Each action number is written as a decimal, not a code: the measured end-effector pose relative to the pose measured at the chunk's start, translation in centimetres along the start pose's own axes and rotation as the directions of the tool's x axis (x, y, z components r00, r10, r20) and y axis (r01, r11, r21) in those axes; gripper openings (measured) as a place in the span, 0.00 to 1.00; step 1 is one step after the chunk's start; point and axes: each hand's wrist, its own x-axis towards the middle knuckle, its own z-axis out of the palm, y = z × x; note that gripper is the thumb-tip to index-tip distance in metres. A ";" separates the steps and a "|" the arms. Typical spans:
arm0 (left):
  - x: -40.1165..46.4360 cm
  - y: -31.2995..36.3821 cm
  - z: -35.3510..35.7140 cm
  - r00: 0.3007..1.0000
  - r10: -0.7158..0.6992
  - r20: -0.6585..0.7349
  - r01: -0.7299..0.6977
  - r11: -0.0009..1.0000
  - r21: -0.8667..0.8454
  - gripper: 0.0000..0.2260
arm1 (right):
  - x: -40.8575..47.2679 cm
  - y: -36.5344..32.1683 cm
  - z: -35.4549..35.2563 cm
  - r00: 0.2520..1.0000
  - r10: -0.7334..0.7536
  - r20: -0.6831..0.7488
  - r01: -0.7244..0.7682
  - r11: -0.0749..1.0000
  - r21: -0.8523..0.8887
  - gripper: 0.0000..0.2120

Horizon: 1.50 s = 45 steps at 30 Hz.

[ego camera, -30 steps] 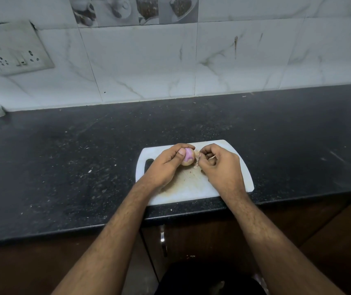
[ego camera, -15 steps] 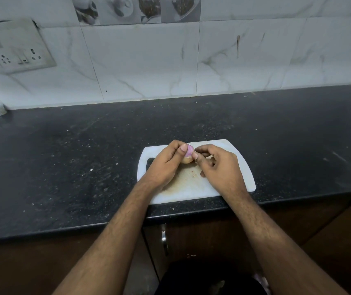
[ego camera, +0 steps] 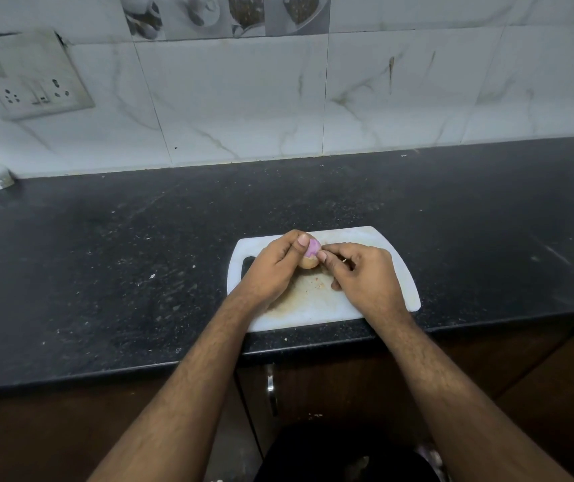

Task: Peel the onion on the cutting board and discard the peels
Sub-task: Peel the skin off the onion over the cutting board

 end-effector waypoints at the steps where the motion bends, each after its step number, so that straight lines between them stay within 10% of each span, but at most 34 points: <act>1: 0.0 0.0 0.0 1.000 -0.002 -0.001 0.002 1.000 -0.006 0.18 | 0.0 0.0 0.0 1.000 -0.006 0.001 0.006 1.000 -0.002 0.08; 45: -0.1 0.3 0.1 0.998 -0.069 -0.009 0.067 0.987 -0.147 0.20 | 0.3 0.3 0.3 0.996 -0.005 -0.086 -0.006 0.992 -0.129 0.08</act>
